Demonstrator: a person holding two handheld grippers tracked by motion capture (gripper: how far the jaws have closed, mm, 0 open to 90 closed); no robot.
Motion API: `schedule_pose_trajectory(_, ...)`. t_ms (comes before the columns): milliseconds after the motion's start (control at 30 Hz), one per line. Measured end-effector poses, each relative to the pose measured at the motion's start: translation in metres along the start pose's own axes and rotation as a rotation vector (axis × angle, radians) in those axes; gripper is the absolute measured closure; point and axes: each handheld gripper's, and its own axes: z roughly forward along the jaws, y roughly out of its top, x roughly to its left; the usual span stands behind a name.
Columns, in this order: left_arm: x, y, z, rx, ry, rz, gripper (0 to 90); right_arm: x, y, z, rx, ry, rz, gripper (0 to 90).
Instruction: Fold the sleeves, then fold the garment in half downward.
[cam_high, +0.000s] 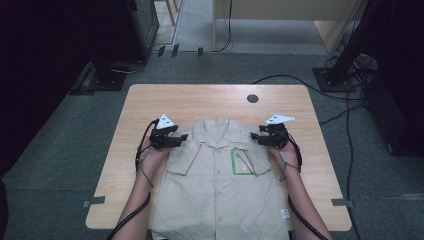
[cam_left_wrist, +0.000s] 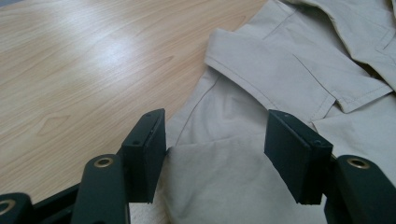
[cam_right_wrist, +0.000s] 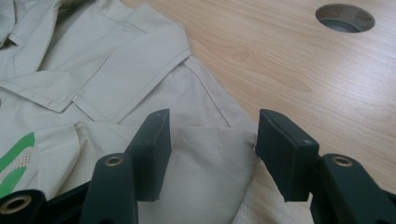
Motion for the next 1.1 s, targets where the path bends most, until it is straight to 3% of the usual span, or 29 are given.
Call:
schedule_pose_trajectory(367, 0.005, 0.006, 0.014, 0.015, -0.042, 0.014, 38.9, 0.002, 0.005, 0.005, -0.006, 0.004, -0.044, 43.9)
schedule_pose_trajectory(667, 0.007, 0.009, 0.023, 0.022, -0.05, 0.014, 39.0, 0.001, 0.012, 0.012, 0.0, 0.014, -0.045, 43.9)
schedule_pose_trajectory(1100, 0.009, 0.015, 0.029, 0.026, -0.056, 0.052, 39.4, 0.003, 0.021, 0.021, 0.008, 0.021, -0.082, 44.0)
